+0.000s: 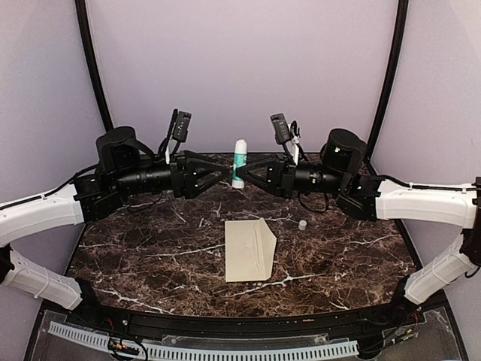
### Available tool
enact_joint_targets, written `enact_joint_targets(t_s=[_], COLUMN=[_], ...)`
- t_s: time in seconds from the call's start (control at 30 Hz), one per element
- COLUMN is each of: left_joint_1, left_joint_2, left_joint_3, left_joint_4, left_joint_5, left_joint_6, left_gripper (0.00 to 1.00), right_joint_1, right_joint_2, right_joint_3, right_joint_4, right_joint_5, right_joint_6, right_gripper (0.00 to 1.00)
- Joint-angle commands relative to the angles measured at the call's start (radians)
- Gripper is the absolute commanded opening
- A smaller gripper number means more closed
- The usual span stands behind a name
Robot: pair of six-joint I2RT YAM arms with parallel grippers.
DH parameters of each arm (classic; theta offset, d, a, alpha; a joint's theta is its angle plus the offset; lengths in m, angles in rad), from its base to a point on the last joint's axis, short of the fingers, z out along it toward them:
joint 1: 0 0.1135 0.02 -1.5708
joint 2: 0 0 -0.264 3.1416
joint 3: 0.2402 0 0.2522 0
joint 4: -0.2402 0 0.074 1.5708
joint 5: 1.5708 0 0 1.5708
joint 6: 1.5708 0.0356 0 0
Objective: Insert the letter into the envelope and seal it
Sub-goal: Unscrew the solid glue.
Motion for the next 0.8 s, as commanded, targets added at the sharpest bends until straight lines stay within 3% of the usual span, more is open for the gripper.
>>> enact_joint_targets(t_s=[0.0,0.47,0.77], left_joint_1=[0.019,0.021,0.02], left_joint_2=[-0.044,0.085,0.103], left_joint_3=[0.008,0.098,0.093], left_joint_4=[0.013,0.045,0.064], left_joint_5=[-0.031,0.074,0.089], left_joint_6=[-0.012,-0.073,-0.091], left_gripper=[0.85,0.85,0.63], right_joint_1=[0.003,0.033,0.039], right_joint_2=[-0.025,-0.011,0.019], right_joint_3=[0.037,0.073,0.108], right_joint_4=[-0.077,-0.178,-0.222], right_joint_5=[0.007,0.058,0.059], right_joint_6=[-0.06,-0.12,-0.146], right_gripper=[0.02,0.01,0.01])
